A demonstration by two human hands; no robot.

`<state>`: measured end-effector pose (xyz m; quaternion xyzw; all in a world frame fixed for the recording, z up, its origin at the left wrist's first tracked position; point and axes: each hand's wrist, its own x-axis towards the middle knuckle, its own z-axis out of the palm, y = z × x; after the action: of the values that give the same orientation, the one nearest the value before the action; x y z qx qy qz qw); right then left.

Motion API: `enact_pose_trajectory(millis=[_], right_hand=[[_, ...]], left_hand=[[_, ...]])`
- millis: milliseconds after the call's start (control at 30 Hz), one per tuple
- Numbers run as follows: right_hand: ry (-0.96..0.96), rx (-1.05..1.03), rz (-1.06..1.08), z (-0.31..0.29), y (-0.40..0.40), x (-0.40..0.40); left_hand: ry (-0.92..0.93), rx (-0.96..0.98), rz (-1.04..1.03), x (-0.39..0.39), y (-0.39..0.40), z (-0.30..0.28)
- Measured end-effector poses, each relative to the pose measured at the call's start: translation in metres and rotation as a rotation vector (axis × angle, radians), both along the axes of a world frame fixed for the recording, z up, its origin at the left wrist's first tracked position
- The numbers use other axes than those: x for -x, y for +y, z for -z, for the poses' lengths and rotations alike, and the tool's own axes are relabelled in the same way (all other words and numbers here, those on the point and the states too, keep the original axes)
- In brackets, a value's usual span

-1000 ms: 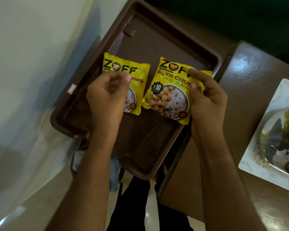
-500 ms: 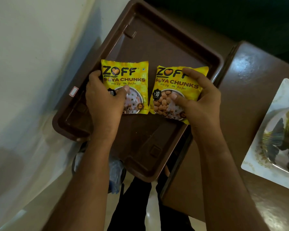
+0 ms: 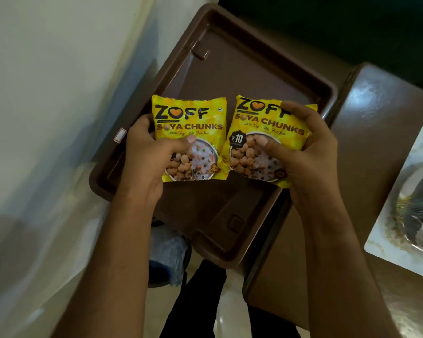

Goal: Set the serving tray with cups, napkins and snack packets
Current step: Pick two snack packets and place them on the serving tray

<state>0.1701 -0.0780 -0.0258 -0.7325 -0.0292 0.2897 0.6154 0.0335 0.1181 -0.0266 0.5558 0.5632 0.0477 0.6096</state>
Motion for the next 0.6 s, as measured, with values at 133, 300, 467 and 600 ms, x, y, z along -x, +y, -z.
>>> enact_pose_trajectory(millis=[133, 300, 467, 600], right_hand=[[0.039, -0.012, 0.013, 0.000, -0.012, -0.001], [0.078, -0.038, 0.002, -0.006, -0.039, -0.009], [0.092, -0.075, 0.049, -0.022, -0.082, -0.025], [0.099, -0.093, 0.096, -0.035, -0.137, -0.044]], left_hand=[[-0.067, 0.066, 0.019, 0.000, -0.001, -0.013], [-0.085, 0.073, 0.063, -0.013, -0.022, -0.032], [-0.106, 0.054, 0.082, -0.037, -0.064, -0.050], [-0.125, 0.069, 0.105, -0.062, -0.115, -0.060]])
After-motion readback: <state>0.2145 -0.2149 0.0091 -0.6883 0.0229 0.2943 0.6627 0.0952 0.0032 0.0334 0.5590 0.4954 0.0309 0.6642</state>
